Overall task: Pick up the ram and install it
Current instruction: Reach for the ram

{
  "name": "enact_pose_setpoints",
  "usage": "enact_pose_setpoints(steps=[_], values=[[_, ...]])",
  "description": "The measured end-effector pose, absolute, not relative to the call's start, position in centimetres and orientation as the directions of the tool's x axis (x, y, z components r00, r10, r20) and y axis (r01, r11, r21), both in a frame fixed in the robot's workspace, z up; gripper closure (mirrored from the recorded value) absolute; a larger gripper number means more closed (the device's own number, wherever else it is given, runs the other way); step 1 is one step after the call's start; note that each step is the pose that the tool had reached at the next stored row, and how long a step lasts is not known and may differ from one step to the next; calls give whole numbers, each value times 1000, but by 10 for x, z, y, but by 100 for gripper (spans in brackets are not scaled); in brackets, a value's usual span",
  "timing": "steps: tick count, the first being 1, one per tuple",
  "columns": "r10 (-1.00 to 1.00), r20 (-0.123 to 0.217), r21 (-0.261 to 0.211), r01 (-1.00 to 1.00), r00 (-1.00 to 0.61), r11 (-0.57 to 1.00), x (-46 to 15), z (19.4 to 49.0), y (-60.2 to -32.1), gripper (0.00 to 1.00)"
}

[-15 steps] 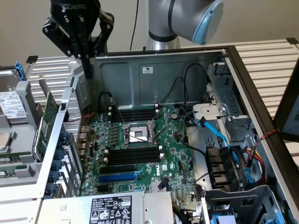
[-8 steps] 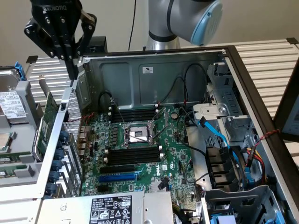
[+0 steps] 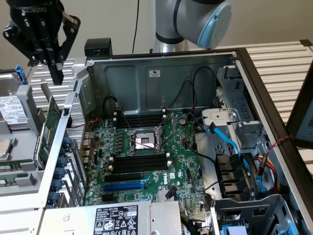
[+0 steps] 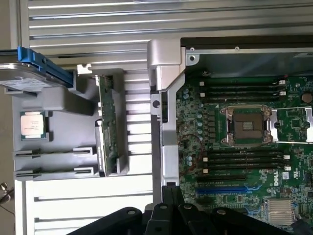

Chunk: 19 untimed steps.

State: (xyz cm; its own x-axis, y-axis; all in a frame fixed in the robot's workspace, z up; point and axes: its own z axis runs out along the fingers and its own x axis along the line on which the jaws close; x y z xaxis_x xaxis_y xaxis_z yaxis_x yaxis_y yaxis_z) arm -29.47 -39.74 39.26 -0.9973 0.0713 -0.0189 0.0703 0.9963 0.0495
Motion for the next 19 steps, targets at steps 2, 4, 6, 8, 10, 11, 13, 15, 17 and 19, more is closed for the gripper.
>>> enact_pose_setpoints(steps=[2,4,6,8,10,11,13,15,17,19], values=[[71,-19,50,70,-997,996,-304,393,-397,89],[71,-19,50,70,-997,996,-313,393,-397,89],[71,-19,50,70,-997,996,-322,393,-397,89],[71,-19,51,70,-997,996,-331,393,-397,89],[71,-19,51,70,-997,996,-340,393,-397,89],[71,-19,51,70,-997,996,-345,393,-397,89],[71,-19,51,70,-997,996,-354,393,-397,89],[71,-19,51,70,-997,996,-363,392,-397,89],[71,-19,51,70,-997,996,-372,392,-397,89],[71,-19,51,70,-997,996,-381,392,-397,89]])
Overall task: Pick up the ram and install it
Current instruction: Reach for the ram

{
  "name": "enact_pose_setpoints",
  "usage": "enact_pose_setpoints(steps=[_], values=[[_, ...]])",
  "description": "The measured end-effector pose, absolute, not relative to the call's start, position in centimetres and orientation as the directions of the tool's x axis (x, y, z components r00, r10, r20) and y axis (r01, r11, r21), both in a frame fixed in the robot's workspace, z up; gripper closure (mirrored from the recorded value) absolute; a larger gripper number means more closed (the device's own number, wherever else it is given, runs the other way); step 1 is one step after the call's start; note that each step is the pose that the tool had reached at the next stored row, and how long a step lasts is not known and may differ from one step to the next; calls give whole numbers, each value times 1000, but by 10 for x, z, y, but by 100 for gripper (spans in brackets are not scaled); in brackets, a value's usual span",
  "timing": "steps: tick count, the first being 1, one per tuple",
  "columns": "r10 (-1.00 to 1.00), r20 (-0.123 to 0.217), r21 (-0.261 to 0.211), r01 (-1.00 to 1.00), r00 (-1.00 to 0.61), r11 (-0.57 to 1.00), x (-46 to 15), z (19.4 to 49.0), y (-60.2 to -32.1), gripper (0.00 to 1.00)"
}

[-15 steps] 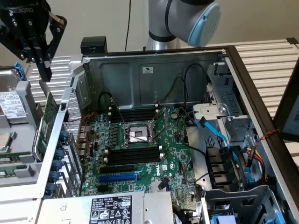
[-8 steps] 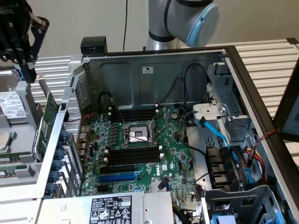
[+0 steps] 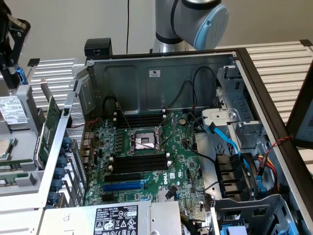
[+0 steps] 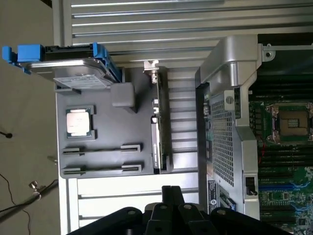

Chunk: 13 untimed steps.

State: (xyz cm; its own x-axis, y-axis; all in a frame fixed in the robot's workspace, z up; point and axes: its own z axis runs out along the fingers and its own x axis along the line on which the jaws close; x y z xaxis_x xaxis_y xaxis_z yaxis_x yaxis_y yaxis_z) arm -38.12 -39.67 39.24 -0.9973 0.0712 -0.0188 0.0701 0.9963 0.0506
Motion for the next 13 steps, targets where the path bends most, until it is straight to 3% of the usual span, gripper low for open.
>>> enact_pose_setpoints(steps=[13], values=[[71,-16,50,70,-997,996,-419,390,-385,89]])
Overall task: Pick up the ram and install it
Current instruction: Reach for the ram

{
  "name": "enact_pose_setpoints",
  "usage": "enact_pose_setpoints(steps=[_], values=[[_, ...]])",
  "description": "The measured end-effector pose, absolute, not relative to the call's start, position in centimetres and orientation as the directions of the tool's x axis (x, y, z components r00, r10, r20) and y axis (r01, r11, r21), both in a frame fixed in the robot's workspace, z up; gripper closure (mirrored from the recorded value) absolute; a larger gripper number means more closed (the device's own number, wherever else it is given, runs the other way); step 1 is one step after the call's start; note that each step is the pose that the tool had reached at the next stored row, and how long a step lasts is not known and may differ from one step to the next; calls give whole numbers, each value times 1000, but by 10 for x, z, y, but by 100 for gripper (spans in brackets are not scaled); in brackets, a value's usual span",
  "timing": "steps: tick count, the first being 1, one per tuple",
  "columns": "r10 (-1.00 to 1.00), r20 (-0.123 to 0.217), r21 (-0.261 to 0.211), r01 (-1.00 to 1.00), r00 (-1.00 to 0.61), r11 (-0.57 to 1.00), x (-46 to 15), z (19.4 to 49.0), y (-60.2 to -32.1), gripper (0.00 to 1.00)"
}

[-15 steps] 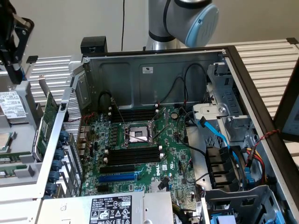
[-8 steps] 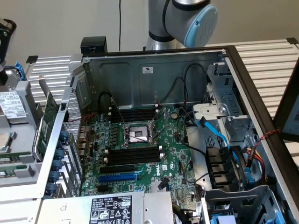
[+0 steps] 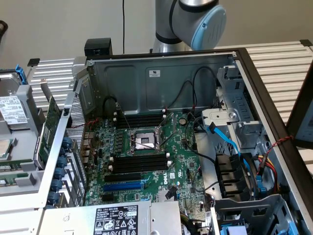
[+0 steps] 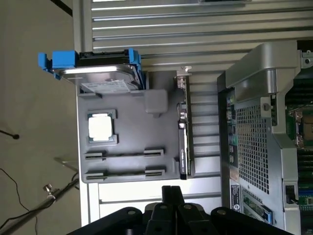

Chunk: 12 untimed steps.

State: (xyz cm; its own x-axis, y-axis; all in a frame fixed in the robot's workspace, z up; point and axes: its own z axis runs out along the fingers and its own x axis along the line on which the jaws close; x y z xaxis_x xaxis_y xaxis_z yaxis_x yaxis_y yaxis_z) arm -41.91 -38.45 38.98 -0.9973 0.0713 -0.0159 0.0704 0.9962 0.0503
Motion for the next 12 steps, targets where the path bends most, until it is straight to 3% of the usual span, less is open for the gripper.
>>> enact_pose_setpoints(steps=[12], values=[[71,-13,54,70,-997,996,-441,388,-381,89]])
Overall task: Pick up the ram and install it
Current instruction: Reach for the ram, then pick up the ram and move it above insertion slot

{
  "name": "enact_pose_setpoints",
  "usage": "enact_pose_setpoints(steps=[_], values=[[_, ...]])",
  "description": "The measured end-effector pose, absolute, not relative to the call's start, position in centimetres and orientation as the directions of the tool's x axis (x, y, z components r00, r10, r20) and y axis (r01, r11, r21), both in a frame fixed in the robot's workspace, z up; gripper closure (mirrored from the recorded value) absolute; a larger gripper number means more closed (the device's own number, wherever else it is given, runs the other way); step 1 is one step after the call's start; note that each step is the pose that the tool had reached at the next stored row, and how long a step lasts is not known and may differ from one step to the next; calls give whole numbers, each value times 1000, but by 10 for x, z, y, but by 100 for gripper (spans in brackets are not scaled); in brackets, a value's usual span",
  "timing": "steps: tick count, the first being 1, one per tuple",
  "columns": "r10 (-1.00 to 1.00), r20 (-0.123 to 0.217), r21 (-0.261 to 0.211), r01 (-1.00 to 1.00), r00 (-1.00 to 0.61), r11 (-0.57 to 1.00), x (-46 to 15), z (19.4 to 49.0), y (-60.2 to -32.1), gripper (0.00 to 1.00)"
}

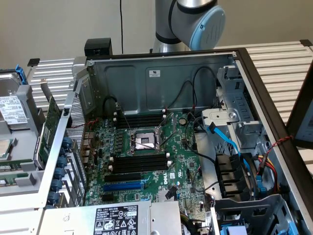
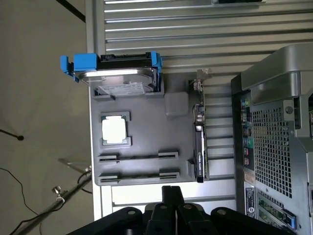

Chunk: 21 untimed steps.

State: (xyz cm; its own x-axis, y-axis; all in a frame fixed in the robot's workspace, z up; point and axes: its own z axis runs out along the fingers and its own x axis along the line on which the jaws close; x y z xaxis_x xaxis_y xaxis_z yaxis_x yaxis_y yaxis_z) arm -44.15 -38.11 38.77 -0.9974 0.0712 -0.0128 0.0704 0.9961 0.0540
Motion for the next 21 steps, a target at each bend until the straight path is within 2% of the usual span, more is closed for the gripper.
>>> enact_pose_setpoints(steps=[7,21], values=[[64,-13,54,63,-998,997,-442,388,-381,89],[-189,-12,54,-189,-982,980,-442,384,-381,89]])
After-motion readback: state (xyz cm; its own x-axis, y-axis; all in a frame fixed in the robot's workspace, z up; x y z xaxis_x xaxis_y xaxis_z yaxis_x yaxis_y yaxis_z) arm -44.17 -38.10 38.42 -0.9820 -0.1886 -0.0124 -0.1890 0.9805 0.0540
